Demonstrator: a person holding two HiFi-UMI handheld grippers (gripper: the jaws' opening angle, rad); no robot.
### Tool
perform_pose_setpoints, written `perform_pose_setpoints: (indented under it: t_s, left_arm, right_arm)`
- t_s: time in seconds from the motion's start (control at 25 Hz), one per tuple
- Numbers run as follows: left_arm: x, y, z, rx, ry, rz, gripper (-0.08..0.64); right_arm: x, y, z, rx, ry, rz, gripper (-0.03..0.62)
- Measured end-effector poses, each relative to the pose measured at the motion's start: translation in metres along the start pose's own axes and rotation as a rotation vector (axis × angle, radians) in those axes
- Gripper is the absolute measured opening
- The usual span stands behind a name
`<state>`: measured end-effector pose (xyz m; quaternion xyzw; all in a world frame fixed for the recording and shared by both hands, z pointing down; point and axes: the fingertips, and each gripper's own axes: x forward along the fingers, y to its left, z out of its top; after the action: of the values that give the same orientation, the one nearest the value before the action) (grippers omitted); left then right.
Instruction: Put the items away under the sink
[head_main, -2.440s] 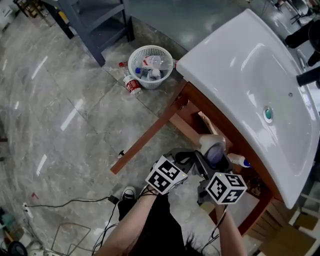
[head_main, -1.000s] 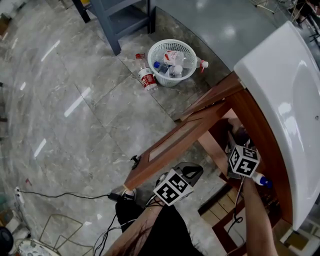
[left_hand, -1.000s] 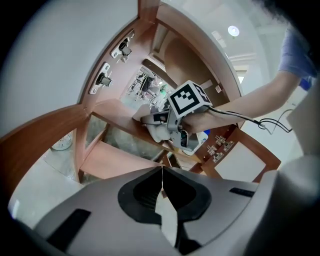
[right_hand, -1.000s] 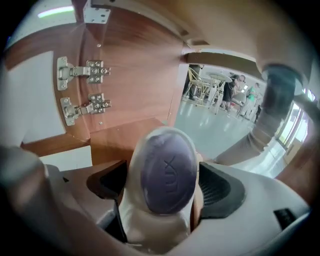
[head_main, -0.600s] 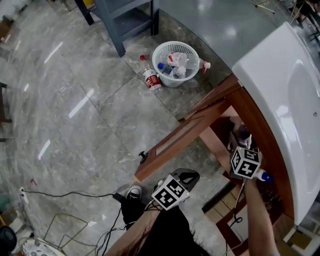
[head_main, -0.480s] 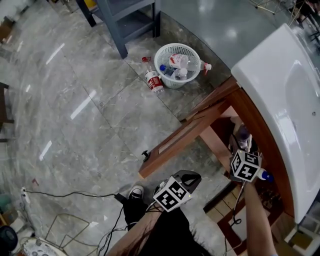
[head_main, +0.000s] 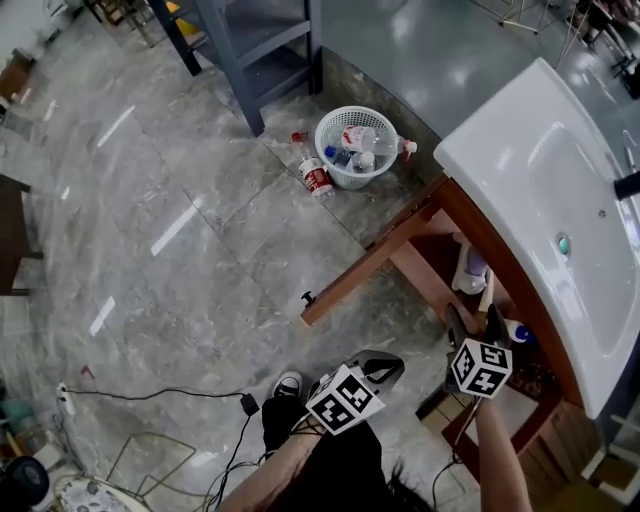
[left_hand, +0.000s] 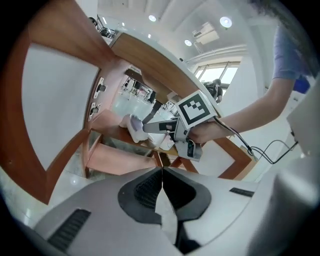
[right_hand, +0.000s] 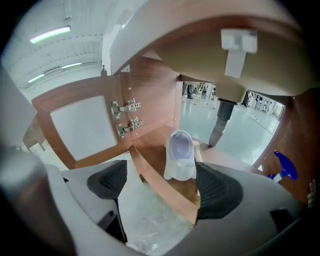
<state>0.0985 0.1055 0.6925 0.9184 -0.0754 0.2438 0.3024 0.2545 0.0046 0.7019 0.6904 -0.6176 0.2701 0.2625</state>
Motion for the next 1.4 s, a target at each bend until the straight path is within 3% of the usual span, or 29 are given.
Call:
perform_pose_setpoints:
  t_s: [0.24,0.4,0.6,0.84,1.16,1.4]
  left_arm:
    - [-0.058,-0.037,0.017,0.0,-0.015,0.014,0.017]
    - [-0.104,-0.057,0.031,0.073,0.009,0.02,0.017]
    - [-0.164,-0.094,0.061,0.11,-0.015,0.006,0.017]
    - [-0.23,-0.133,0.106,0.213,-0.056,0.007,0.017]
    - [-0.303,-0.173,0.138,0.249,-0.142,0.053,0.017]
    - [-0.362,-0.183,0.162,0.238,-0.266,0.114,0.017]
  right_arm:
    - [-0.071,0.041,0.026,0.026,-0.052,0.099,0.437]
    - [-0.12,0.074,0.075,0.049,-0.113,0.197,0.437]
    - [-0.191,0.104,0.138,0.072,-0.183,0.286,0.437]
    - [-0.275,0.122,0.196,0.099,-0.297,0.295,0.437]
    - [-0.369,0.166,0.206,0.221,-0.333,0.33,0.436]
    - [-0.422,0.204,0.207,0.277,-0.385,0.35,0.434]
